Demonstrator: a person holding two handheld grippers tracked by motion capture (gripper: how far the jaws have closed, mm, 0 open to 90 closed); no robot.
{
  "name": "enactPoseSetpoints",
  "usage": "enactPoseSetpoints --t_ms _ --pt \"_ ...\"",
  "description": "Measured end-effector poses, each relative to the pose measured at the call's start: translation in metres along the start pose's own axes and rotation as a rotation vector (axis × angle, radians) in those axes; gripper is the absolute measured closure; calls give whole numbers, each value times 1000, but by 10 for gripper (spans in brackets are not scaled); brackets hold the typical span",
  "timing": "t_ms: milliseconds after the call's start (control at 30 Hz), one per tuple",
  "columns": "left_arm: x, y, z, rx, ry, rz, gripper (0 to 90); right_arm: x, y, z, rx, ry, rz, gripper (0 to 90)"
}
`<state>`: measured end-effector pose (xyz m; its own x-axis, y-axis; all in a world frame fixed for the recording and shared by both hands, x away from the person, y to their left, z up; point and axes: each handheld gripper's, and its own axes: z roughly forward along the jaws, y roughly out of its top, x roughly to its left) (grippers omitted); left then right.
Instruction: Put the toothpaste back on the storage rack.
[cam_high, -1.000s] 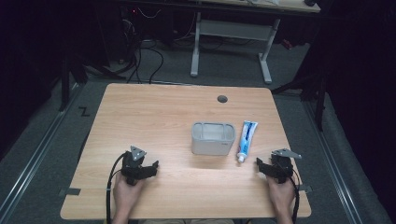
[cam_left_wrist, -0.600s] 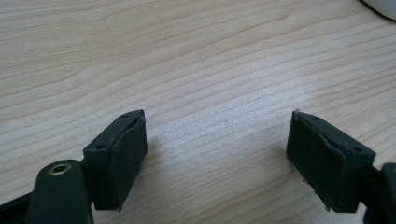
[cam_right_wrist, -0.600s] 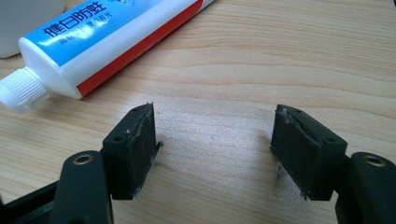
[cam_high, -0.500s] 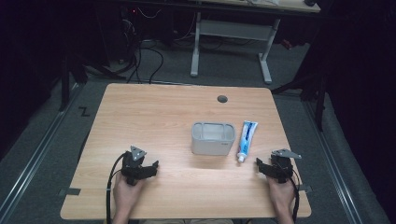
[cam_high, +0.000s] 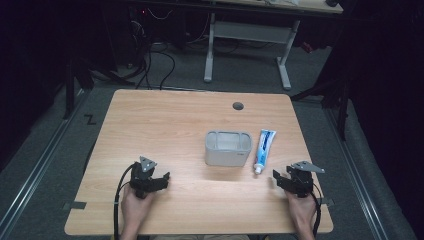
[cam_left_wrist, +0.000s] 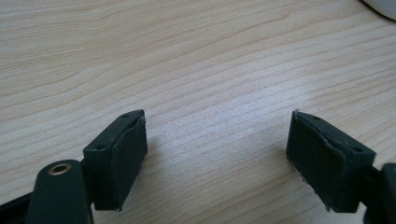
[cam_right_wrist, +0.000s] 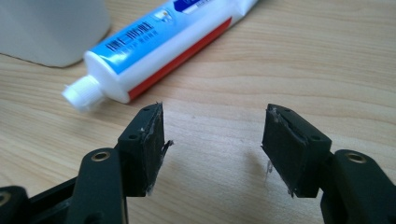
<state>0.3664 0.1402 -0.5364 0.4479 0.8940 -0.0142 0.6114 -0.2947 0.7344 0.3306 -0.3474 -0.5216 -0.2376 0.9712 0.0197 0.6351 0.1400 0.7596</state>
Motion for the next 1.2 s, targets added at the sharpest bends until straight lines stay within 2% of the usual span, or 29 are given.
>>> enactPoseSetpoints --t_ms 200,267,300,433,467,533,633,800,1133,1200 --pt "0 0 0 1 0 1 206 4 -3 -3 -43 36 33 405" --pt "0 0 0 1 0 1 206 6 -2 -3 -28 42 34 421" --pt "0 0 0 1 0 0 206 9 -1 -4 -26 49 17 431" --pt "0 0 0 0 -1 -1 205 13 -1 -6 -29 27 4 422" --pt "0 0 0 1 -1 0 205 16 -1 -7 -43 1 6 403" --pt "0 0 0 1 -1 0 205 20 1 -9 -62 -12 -7 404" --pt "0 0 0 1 -1 0 205 22 4 -9 -62 -4 -12 397" --pt "0 0 0 0 -1 -1 205 24 17 -10 -71 40 1 354" --pt "0 0 0 1 -2 0 205 24 44 -5 -70 73 7 331" --pt "0 0 0 0 -1 -2 205 24 55 1 -51 45 2 331"
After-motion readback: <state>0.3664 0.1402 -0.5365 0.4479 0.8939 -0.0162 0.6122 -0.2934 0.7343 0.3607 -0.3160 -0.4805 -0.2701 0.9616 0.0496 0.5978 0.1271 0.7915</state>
